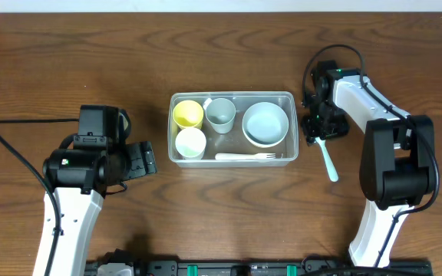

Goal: Pack container
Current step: 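Move the right gripper to the light-blue spoon and grasp it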

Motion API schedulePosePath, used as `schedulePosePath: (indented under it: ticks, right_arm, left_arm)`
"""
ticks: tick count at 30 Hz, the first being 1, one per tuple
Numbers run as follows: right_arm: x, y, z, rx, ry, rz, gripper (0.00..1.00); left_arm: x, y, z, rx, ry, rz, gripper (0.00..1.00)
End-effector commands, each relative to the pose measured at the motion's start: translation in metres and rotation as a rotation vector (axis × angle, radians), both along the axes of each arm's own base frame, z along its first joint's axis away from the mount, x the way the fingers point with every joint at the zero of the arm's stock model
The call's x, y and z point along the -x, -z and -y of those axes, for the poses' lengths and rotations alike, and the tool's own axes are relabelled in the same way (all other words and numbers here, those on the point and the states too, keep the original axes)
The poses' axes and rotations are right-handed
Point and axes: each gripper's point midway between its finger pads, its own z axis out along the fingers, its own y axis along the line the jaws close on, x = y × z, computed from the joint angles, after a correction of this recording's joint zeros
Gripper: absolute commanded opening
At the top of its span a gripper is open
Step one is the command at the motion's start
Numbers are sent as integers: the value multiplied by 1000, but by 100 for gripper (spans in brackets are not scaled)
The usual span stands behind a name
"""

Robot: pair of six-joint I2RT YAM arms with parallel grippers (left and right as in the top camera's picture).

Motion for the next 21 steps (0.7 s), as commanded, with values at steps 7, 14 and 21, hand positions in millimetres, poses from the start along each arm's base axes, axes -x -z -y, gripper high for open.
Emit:
schedulePosePath:
  ticks: [7, 14, 21]
  right_arm:
    - [16, 25, 4, 4, 33, -67, 40]
    - [14, 25, 4, 3, 33, -60, 40]
    - [10, 26, 4, 3, 40, -44, 33]
  left_arm:
    - [1, 0, 0, 6, -12, -2, 88]
    - [1, 0, 0, 6, -12, -2, 88]
    - [1, 0, 0, 6, -12, -2, 88]
